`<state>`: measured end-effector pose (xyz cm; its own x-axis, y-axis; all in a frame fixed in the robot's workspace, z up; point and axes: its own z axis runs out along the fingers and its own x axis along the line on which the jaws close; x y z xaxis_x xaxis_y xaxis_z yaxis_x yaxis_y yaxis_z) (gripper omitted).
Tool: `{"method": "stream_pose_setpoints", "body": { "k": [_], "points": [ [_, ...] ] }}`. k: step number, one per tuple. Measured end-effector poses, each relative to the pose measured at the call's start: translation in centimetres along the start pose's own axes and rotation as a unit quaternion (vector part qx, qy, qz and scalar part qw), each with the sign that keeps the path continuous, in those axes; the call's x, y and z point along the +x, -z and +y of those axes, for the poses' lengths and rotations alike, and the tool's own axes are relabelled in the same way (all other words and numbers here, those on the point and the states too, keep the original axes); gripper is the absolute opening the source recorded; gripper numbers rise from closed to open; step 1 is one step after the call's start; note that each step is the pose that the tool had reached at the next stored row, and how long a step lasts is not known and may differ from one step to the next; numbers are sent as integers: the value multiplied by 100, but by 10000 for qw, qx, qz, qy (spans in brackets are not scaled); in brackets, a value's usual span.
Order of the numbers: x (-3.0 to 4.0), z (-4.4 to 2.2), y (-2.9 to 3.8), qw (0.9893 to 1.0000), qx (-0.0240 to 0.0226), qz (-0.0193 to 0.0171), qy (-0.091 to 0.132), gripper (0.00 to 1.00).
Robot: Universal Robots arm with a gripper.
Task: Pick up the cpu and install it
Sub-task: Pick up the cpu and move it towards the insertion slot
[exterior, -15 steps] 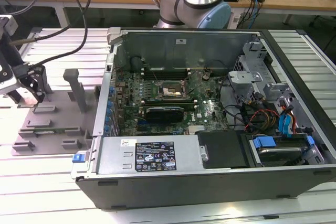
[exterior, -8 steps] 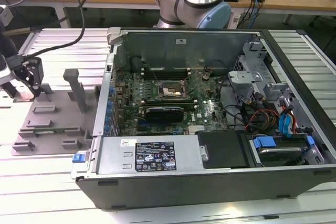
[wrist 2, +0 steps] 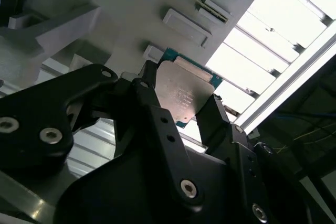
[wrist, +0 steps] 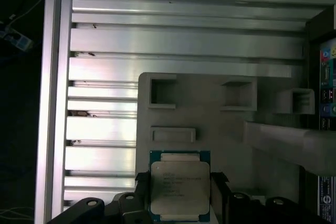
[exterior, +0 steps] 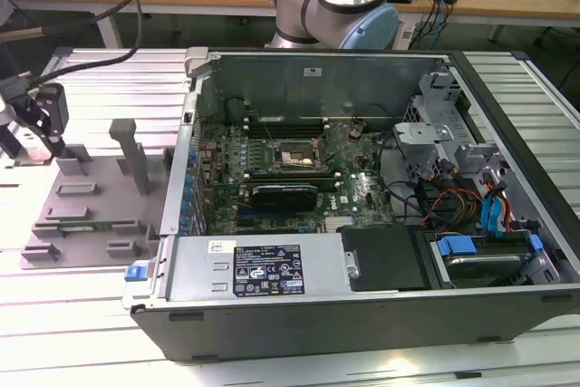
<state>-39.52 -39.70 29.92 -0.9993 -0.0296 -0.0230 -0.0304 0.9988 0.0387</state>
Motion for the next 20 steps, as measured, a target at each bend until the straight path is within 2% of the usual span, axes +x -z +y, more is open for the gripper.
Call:
{"method": "stream_pose_setpoints", "body": {
  "k": [1,5,11,20],
  "points": [
    [-1,2,46,10000,0,-1,0,55],
    [-3,6,137,10000,0,-1,0,55],
    [-7,15,314,10000,0,-1,0,55],
    [-15,29,641,10000,0,-1,0,55]
  ]
}}
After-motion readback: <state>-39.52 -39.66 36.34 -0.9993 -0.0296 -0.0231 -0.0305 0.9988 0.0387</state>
